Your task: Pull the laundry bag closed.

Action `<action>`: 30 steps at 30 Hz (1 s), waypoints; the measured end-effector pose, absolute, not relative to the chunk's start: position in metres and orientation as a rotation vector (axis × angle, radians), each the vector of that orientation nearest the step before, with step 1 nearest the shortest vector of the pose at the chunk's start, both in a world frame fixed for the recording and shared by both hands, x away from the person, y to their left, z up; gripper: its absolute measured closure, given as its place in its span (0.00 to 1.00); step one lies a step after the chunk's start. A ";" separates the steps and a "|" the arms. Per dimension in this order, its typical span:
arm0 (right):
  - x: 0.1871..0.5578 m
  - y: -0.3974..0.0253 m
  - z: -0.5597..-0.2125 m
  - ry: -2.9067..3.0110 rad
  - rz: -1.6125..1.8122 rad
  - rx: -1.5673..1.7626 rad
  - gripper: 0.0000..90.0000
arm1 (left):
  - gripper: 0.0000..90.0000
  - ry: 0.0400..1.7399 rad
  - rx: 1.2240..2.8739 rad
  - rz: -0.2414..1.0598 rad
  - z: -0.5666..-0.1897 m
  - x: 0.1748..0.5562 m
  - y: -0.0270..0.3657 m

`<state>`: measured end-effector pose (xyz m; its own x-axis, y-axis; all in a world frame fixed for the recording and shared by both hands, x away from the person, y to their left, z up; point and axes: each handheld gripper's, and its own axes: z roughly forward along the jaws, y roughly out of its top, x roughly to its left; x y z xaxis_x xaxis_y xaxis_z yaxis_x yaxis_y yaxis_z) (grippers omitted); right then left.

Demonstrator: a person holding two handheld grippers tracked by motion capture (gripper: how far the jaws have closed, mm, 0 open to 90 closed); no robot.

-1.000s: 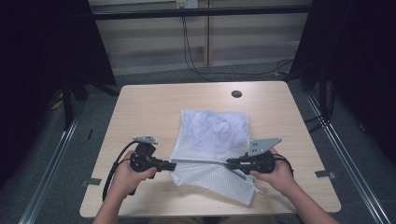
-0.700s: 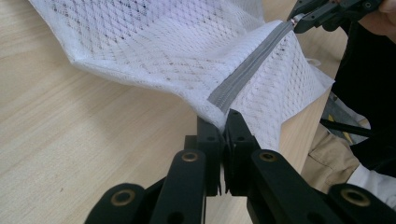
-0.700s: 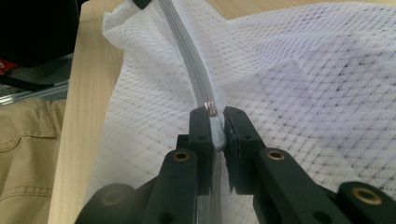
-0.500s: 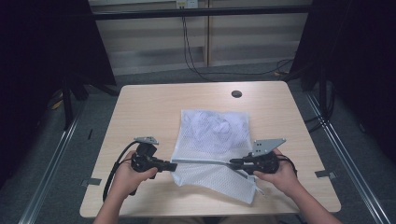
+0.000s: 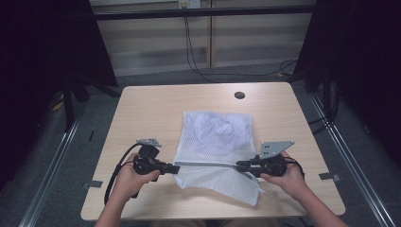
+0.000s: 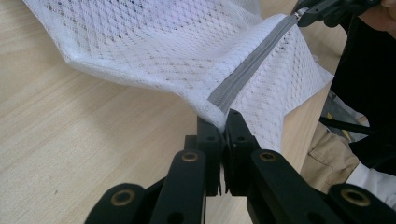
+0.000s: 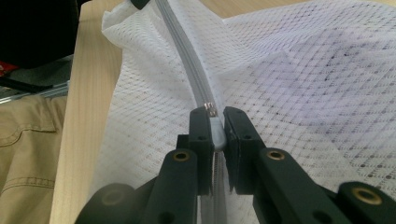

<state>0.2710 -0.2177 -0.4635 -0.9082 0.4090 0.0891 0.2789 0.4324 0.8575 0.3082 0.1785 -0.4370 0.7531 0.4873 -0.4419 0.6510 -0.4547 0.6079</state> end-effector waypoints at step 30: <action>0.266 -0.241 -0.468 2.547 1.458 0.638 0.91 | 0.97 0.862 2.140 -0.263 -0.438 0.307 0.183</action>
<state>0.2657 -0.2413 -0.4679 -0.9007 0.4255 0.0879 0.2913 0.4410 0.8489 0.3070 0.1826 -0.4382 0.7466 0.4927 -0.4470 0.6584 -0.4510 0.6026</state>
